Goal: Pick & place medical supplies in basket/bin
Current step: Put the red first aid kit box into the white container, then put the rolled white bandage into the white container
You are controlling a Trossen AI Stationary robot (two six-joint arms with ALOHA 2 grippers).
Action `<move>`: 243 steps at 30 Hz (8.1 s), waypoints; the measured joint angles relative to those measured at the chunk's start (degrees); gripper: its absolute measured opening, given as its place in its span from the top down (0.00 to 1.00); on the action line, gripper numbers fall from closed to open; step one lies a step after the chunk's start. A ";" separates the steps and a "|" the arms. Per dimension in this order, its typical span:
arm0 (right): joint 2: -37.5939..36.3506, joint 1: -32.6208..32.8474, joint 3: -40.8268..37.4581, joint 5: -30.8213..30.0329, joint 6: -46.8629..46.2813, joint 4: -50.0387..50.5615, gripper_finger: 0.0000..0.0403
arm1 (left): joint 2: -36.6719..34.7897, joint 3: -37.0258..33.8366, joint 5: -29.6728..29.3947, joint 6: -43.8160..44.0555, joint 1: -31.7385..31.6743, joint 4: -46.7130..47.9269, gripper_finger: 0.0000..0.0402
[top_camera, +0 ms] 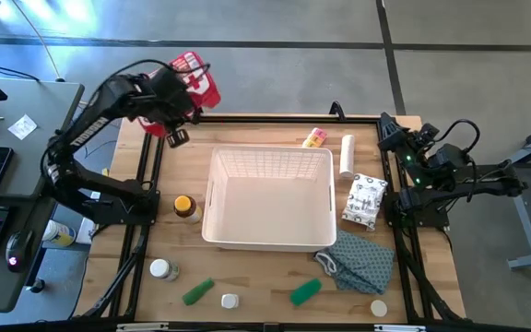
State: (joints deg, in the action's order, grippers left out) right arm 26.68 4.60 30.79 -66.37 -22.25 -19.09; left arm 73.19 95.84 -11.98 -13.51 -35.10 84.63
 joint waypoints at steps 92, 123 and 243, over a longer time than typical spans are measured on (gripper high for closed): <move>2.99 0.06 2.12 33.96 -8.75 10.23 0.97 | 40.39 24.44 -0.28 13.79 40.31 -0.60 0.65; 37.27 -44.43 33.43 57.37 -18.92 81.68 0.76 | 14.75 38.57 1.12 15.35 33.60 -5.05 0.89; 76.48 -4.61 73.52 69.72 -64.77 106.20 0.52 | -16.96 7.64 -6.41 9.24 33.60 -22.55 0.84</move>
State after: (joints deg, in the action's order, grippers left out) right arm 103.15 -0.01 104.31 3.35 -87.02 87.11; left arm 56.23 103.48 -18.39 -4.27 -1.50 62.08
